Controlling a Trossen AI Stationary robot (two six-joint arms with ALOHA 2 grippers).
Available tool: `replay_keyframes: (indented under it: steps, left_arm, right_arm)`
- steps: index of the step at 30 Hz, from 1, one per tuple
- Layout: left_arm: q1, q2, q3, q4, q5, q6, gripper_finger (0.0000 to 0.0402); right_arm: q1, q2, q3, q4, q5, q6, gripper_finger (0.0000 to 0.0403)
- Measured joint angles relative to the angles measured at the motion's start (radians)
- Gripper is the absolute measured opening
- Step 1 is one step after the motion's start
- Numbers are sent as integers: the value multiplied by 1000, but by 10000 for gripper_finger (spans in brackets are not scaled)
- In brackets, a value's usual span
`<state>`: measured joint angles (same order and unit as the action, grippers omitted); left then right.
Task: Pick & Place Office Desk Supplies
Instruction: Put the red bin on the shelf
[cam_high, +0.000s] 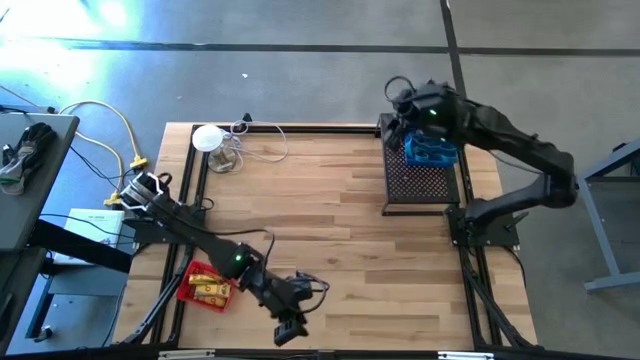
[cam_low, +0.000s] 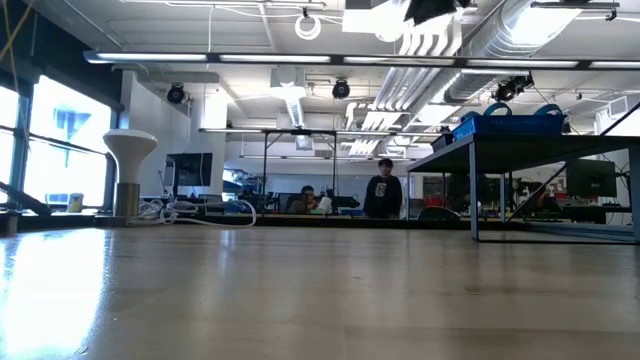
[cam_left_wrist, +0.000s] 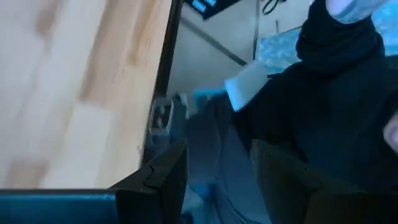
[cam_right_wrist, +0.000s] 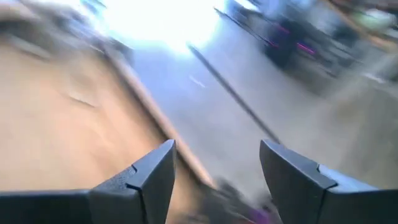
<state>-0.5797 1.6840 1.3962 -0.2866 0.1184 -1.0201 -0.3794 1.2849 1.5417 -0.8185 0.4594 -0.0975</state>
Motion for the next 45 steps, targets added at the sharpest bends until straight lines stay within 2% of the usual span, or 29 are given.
replay_keyframes:
  steps: [3, 6, 8, 10, 17, 22, 26, 29, 36, 41, 45]
  left_arm:
    - [-32, 0, 0, -58, -5, -129, 169]
    - [-67, 0, 0, -160, -38, -322, 169]
    - [-88, 0, 0, -237, -55, -443, 169]
    - [-105, 0, 0, -310, -57, -538, 169]
    - [-136, 0, 0, -519, -52, -737, 169]
    - [-136, 0, 0, -726, -43, -838, 169]
    - [-144, 0, 0, -873, -45, -903, 169]
    - [-173, 0, 0, -952, -45, -966, 169]
    - [-230, 0, -51, -959, -61, -1093, 169]
    - [-233, 0, -127, -823, -69, -1006, 169]
    - [-221, 0, -167, -837, -53, -1035, 169]
  right_arm:
    - [90, -29, 2, 56, -205, 40, 221]
    - [180, -30, 2, 67, -405, 22, 221]
    - [245, -26, 2, 68, -471, 5, 221]
    - [313, -13, 2, 71, -488, -3, 221]
    - [555, 57, 0, 63, -429, 15, 220]
    - [716, 156, 0, 65, -252, 153, 220]
    - [811, 247, 0, 66, -104, 165, 220]
    - [865, 316, 0, 67, -47, 173, 220]
    - [936, 457, 0, 75, -24, 156, 220]
    - [949, 509, 0, 69, -25, 195, 220]
    - [963, 516, 0, 64, -33, 261, 220]
